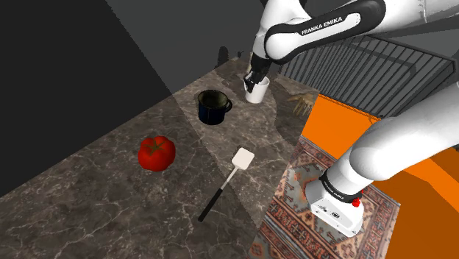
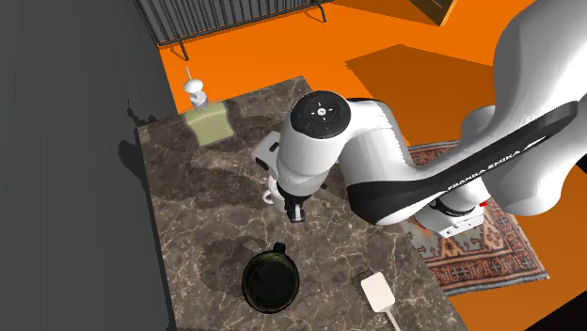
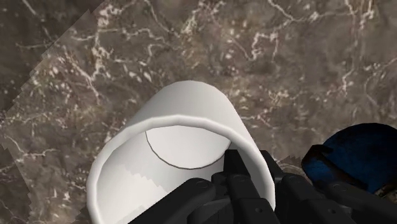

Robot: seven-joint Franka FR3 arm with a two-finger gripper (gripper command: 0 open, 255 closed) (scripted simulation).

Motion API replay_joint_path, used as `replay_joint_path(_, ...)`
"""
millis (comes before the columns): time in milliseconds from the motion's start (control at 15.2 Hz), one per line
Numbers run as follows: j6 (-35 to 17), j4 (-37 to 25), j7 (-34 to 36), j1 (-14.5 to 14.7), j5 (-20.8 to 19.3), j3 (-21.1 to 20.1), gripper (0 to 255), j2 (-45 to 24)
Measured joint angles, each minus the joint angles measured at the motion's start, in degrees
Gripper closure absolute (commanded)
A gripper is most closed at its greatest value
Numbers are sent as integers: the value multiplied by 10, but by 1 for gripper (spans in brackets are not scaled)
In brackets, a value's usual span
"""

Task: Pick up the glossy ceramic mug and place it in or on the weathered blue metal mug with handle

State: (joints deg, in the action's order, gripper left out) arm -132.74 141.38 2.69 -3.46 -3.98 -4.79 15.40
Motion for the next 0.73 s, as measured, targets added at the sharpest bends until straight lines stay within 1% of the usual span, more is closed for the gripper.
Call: replay_joint_path(726,89,-52,-9,2,7,2,255,37)
